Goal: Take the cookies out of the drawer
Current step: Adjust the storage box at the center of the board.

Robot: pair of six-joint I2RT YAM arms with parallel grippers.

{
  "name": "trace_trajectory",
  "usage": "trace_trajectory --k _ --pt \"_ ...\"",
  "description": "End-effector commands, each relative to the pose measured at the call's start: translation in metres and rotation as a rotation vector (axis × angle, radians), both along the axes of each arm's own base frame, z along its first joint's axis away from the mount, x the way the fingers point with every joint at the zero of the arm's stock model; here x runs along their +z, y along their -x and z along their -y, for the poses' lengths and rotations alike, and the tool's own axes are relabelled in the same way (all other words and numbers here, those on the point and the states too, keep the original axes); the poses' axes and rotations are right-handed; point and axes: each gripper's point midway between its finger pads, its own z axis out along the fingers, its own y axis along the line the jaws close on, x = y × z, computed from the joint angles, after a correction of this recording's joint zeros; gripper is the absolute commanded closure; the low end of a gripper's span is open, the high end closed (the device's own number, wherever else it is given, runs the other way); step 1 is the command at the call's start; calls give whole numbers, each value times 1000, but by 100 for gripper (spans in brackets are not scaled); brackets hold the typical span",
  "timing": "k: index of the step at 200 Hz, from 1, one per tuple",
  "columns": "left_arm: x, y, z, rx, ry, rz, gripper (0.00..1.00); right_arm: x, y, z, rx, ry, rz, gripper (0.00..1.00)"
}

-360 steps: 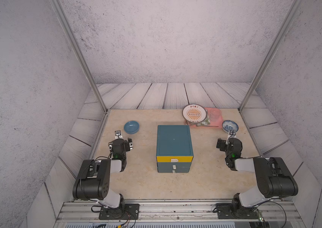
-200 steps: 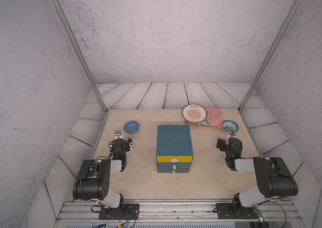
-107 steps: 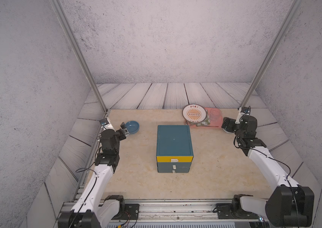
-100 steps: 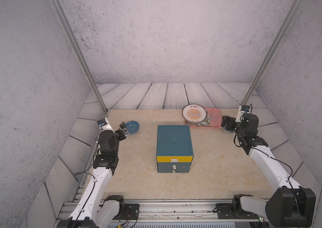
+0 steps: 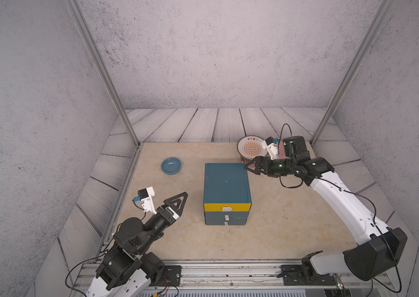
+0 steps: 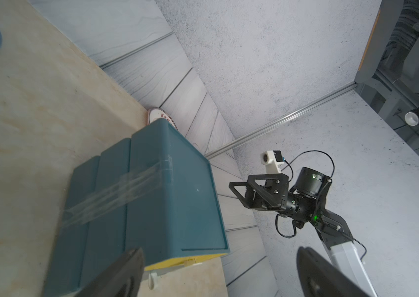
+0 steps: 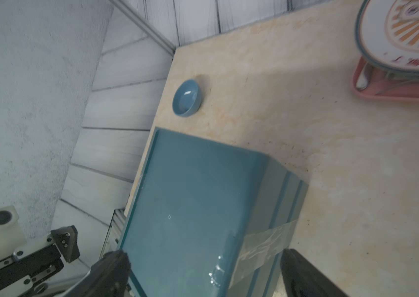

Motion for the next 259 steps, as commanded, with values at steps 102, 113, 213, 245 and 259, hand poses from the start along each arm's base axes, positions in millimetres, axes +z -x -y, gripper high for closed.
trace_trajectory --k 102,113,213,245,259 --pt "-37 33 131 -33 -164 -46 5 -37 61 6 0 129 -196 23" --pt "-45 30 128 -9 -175 -62 5 -38 63 2 9 126 -198 24" --pt "-108 -13 77 222 -144 -184 11 -53 59 -10 17 161 -226 34" --pt "-115 -36 77 212 -129 -221 12 -59 56 -15 12 166 -239 36" --pt "-117 -44 80 203 -132 -231 13 -61 55 -16 12 172 -241 36"
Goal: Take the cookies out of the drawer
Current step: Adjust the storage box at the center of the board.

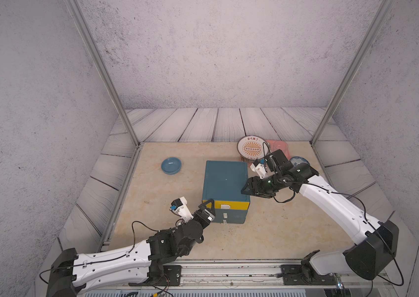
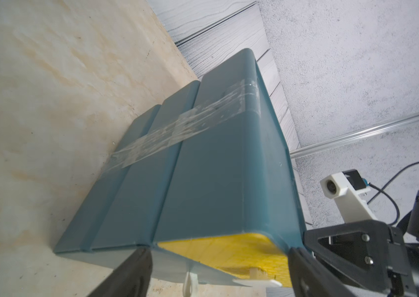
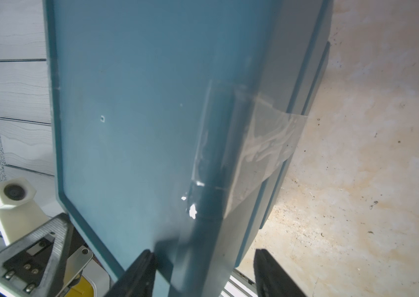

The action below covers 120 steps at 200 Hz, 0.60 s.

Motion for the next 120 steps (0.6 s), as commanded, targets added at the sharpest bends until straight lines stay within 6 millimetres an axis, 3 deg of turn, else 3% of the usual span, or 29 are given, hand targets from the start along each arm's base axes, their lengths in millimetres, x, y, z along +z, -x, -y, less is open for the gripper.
trace_trajectory --k 1,54,84,120 --pt "-12 -9 7 -50 -12 -32 13 2 -4 -3 -8 11 10 36" --pt "-13 -36 19 -100 24 -66 12 -2 -12 -9 -13 20 4 38" --pt "-6 -16 29 -222 63 -81 6 0 -18 -10 -13 39 12 39" --pt "-16 -1 16 -235 169 -80 4 1 -22 -12 -11 47 13 40"
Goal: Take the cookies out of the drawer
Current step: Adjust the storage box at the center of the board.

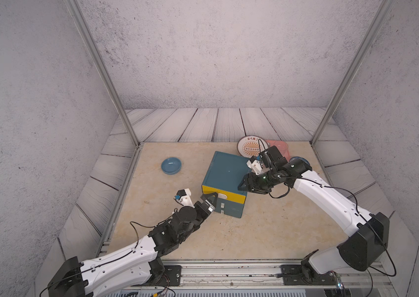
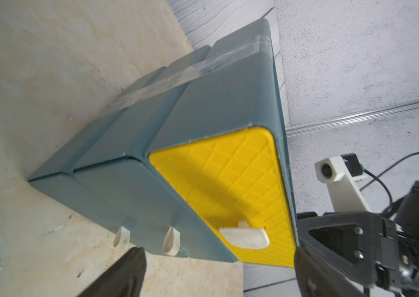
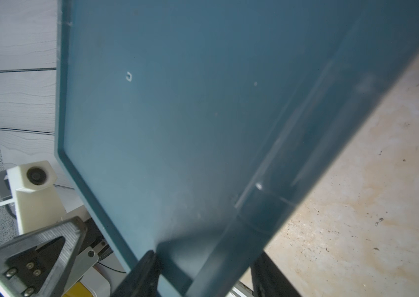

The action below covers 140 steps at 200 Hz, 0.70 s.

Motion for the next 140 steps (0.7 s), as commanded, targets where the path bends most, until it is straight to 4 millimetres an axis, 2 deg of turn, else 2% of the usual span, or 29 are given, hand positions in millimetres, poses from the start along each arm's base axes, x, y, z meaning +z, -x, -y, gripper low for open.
trace_trajectory --k 1,32,80,102,140 --pt "-8 13 -2 -51 40 -17 4 -1 -6 0 0 31 16 40" --pt "7 12 0 -47 120 12 6 -2 -8 0 0 39 15 41" --pt "13 3 33 -100 199 19 9 -5 -9 -1 -4 39 9 45" --pt "17 -3 30 -58 186 40 9 -4 -7 1 -5 42 10 46" --pt "35 -9 23 -15 173 97 10 -5 -4 5 -8 53 11 47"
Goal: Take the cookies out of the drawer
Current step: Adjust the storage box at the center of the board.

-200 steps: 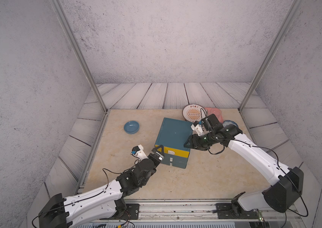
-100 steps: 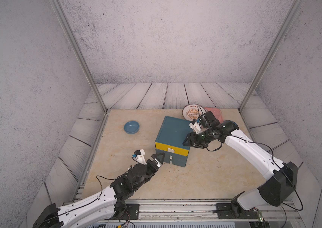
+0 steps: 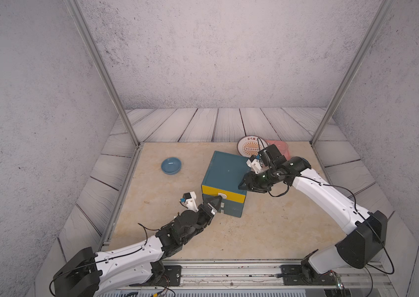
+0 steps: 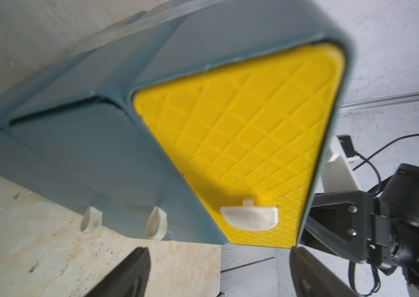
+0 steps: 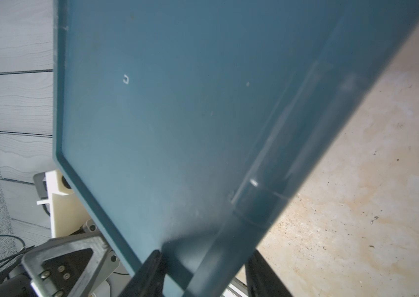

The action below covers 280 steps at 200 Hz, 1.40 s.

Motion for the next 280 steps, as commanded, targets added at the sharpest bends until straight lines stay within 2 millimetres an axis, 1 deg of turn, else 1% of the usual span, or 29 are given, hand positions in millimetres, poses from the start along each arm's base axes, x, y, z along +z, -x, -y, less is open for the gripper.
trace_trajectory --k 1,24,40,56,77,107,153,199,229,265,280 --pt "34 -6 -2 35 43 85 10 -5 -2 5 -3 39 16 47" --pt "30 -8 6 18 53 72 14 -10 0 7 -9 48 7 47" --pt "25 -10 7 29 68 66 15 -12 0 7 -13 48 3 47" --pt "26 -12 7 44 75 75 16 -13 0 7 -17 47 -1 47" --pt "32 -15 10 42 64 93 25 -15 1 7 -18 49 -6 54" --pt "33 -18 13 46 65 102 28 -18 1 6 -20 45 -16 60" --pt "28 -21 17 51 56 106 32 -16 1 6 -21 43 -16 60" --pt "18 -23 7 96 35 94 37 -16 3 7 -17 48 -17 61" --pt "20 -25 8 103 42 103 42 -18 3 7 -17 54 -24 63" --pt "21 -28 12 102 36 109 42 -18 3 7 -15 54 -25 63" --pt "18 -29 13 103 32 105 43 -19 3 7 -14 55 -28 64"
